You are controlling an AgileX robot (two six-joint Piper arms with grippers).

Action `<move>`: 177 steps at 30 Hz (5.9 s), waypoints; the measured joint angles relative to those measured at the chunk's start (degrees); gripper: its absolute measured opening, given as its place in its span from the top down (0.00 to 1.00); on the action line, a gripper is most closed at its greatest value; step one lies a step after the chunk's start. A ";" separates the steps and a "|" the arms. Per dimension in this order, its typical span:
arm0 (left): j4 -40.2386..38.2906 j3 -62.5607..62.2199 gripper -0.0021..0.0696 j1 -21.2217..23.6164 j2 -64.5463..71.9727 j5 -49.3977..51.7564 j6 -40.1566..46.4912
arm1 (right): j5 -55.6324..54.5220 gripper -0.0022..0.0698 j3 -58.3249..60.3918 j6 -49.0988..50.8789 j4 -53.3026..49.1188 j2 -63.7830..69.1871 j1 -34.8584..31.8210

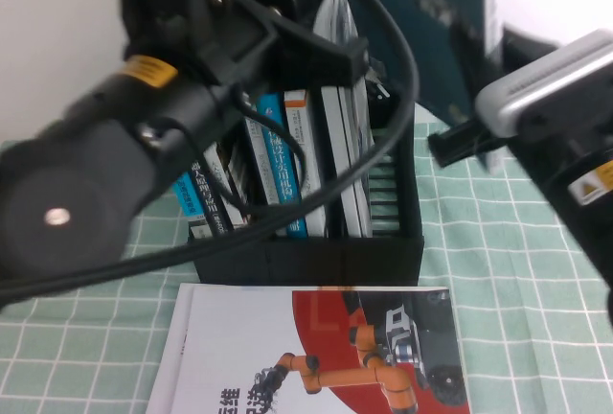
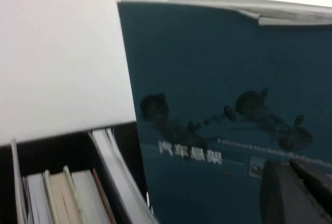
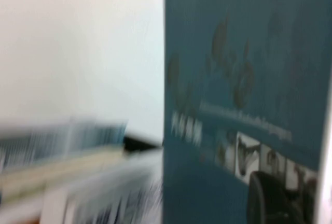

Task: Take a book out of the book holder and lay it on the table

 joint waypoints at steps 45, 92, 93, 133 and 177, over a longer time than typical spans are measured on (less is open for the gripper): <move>56.75 0.00 0.97 0.00 -30.71 64.14 -46.96 | 22.65 0.78 -3.72 71.82 -111.12 -12.09 -0.03; 73.10 13.59 0.97 0.00 -38.30 60.44 -74.66 | 37.61 0.79 -11.95 33.25 -74.92 7.71 -0.15; 73.10 13.59 0.97 0.00 -38.30 60.41 -74.66 | 37.61 0.79 -12.09 33.15 -74.82 8.08 -0.15; 71.97 13.59 0.97 0.00 -38.39 58.49 -75.10 | 27.85 0.68 -12.73 80.33 -115.39 -0.96 0.08; 89.73 37.82 0.97 0.00 -48.24 16.59 -77.55 | 84.40 0.97 23.23 -14.60 13.47 -59.34 -0.26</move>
